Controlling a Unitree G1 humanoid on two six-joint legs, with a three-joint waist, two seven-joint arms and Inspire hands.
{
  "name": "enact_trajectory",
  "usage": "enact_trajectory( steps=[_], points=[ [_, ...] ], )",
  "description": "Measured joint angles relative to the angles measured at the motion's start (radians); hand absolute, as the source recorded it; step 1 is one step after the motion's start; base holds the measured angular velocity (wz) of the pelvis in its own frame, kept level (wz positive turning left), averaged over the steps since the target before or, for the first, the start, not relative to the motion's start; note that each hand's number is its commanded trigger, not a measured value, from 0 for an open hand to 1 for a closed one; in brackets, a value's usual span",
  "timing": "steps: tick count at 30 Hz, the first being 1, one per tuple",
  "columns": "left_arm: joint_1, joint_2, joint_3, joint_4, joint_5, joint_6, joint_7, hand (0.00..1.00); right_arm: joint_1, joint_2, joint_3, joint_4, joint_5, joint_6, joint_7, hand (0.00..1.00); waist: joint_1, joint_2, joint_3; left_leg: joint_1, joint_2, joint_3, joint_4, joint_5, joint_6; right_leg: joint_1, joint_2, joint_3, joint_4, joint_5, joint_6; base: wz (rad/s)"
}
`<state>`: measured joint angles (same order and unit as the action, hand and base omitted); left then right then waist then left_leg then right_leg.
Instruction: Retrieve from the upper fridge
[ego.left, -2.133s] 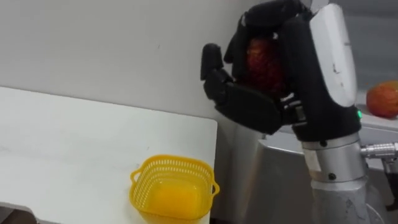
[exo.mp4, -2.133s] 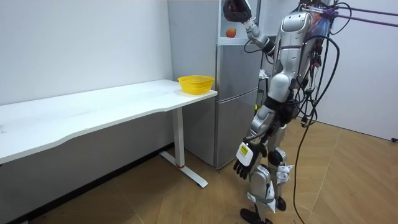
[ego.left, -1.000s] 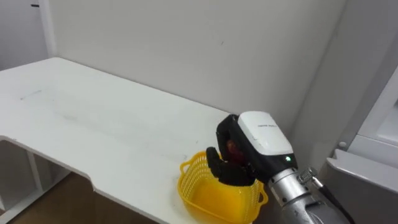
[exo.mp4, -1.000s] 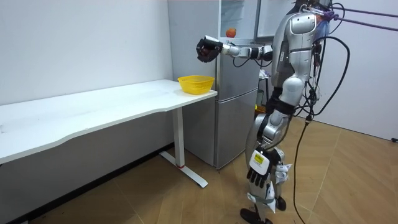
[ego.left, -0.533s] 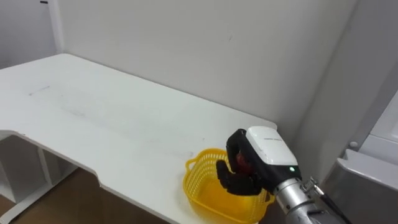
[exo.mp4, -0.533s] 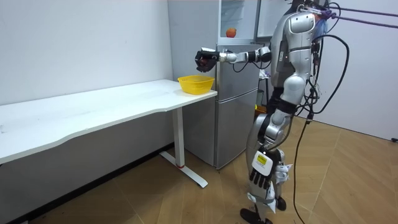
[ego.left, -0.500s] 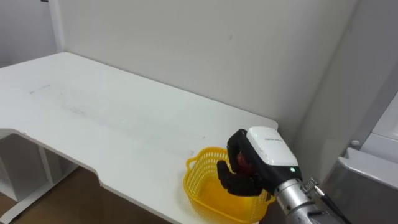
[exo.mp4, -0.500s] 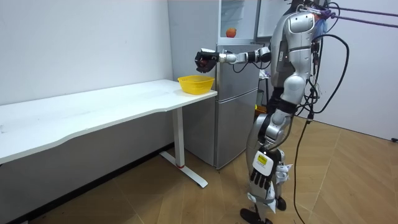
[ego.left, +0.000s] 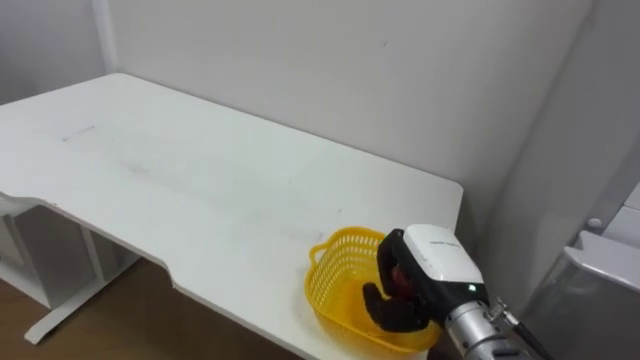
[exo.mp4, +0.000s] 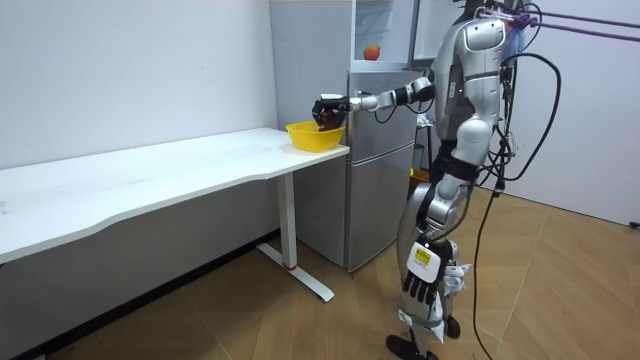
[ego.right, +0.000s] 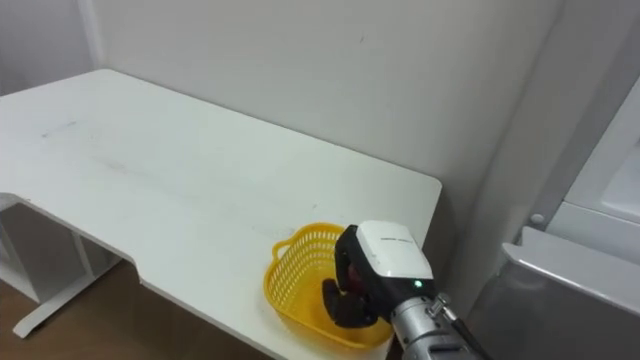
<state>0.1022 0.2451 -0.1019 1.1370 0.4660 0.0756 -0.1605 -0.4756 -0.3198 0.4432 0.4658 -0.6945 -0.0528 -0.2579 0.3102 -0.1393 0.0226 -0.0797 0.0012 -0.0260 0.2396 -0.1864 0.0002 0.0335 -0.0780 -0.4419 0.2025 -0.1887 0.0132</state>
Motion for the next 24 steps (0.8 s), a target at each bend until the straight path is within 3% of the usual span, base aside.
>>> enact_trajectory(
  steps=[4,24],
  points=[
    [-0.001,0.000,0.000,0.000,0.000,0.009,-0.001,0.00,-0.001,0.000,0.002,0.000,-0.001,0.005,0.000,0.00,0.001,0.005,0.0032,-0.009,0.000,0.000,-0.002,0.000,0.000,-0.004,-0.001,-0.001,0.001,0.000,0.000,0.00],
    [-0.002,-0.005,-0.001,-0.001,0.000,0.015,0.002,0.00,-0.004,0.000,0.002,0.000,0.001,0.022,0.000,0.00,0.002,0.011,-0.0007,-0.015,-0.012,0.000,0.000,0.006,0.008,-0.015,-0.009,-0.001,0.002,0.000,0.000,0.00]
  ],
)
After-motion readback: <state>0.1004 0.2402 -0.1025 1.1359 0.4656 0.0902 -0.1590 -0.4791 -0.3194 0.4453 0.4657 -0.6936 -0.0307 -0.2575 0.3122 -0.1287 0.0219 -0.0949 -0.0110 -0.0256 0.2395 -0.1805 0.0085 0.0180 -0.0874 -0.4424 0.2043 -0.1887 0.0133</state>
